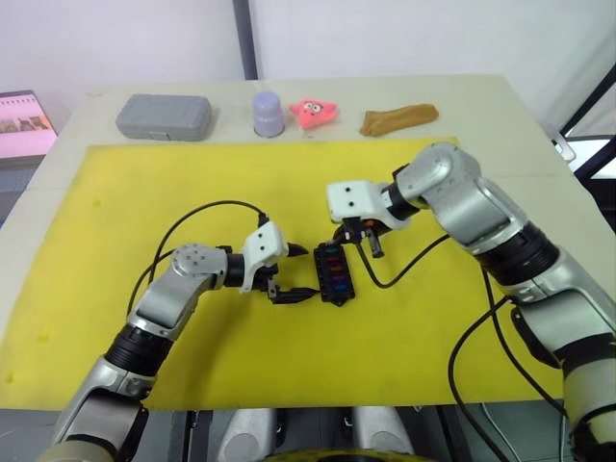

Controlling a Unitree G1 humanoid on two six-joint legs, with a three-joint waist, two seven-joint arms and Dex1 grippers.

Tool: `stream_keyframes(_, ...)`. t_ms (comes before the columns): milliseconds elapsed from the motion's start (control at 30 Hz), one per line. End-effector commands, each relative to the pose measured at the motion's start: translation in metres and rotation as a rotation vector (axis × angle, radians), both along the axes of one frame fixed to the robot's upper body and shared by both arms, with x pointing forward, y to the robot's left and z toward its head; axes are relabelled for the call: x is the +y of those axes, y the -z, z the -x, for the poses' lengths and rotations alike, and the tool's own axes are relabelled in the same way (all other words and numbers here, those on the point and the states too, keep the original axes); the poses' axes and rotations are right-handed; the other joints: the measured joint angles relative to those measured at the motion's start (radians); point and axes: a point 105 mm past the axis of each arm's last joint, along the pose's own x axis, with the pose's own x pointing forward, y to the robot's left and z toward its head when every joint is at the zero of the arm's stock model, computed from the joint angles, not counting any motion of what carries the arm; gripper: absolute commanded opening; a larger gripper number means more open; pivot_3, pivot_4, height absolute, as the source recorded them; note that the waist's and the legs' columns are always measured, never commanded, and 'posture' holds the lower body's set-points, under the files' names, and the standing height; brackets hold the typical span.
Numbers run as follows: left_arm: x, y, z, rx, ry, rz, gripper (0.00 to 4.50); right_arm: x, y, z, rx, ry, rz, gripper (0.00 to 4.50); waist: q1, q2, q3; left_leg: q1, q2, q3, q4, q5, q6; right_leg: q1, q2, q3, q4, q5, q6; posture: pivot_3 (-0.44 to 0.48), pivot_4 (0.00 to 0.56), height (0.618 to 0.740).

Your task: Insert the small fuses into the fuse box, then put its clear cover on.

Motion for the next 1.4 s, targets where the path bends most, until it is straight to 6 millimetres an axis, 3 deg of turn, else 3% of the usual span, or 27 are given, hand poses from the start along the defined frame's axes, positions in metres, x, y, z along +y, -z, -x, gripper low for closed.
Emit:
stream_keyframes(33,-0.003,-0.012,0.001,-0.057,0.02,0.018,4.45,0.001,0.004,-0.001,-0.002,-0.003,0.019,0.0,0.0,0.0,0.0,0.0,0.0,0.0,0.0,0.0,0.0,0.0,0.0,0.0,0.0,0.0,0.0,0.0,0.15,0.731)
stream_keyframes(267,-0.004,-0.012,0.002,-0.057,0.018,0.02,4.45,0.003,0.007,-0.001,0.013,-0.002,0.025,0.0,0.0,0.0,0.0,0.0,0.0,0.0,0.0,0.0,0.0,0.0,0.0,0.0,0.001,0.0,0.0,0.0,0.15,0.731)
stream_keyframes(733,-0.004,-0.006,0.002,-0.096,0.044,-0.037,4.45,0.009,-0.004,0.004,0.035,-0.006,-0.011,0.0,0.0,0.0,0.0,0.0,0.0,0.0,0.0,0.0,0.0,0.0,0.0,0.0,0.001,0.0,0.0,0.0,0.15,0.731)
stream_keyframes(767,-0.004,-0.006,0.002,-0.097,0.045,-0.038,4.5,0.01,-0.005,0.004,0.033,-0.005,-0.013,0.63,0.0,0.0,0.0,0.0,0.0,0.0,0.0,0.0,0.0,0.0,0.0,0.0,0.001,0.0,0.0,0.0,0.15,0.731)
stream_keyframes(833,-0.003,-0.005,0.002,-0.098,0.044,-0.039,4.5,0.01,-0.007,0.003,0.03,-0.002,-0.018,1.31,0.0,0.0,0.0,0.0,0.0,0.0,0.0,0.0,0.0,0.0,0.0,0.0,0.001,0.0,0.0,0.0,0.15,0.731)
stream_keyframes(1400,0.001,-0.006,-0.003,-0.106,0.03,-0.041,4.5,0.006,-0.038,0.004,0.028,0.011,-0.099,1.31,0.001,0.0,0.0,0.0,0.0,0.0,0.0,0.0,0.0,0.0,0.0,0.0,0.001,0.0,0.0,0.0,0.15,0.731)
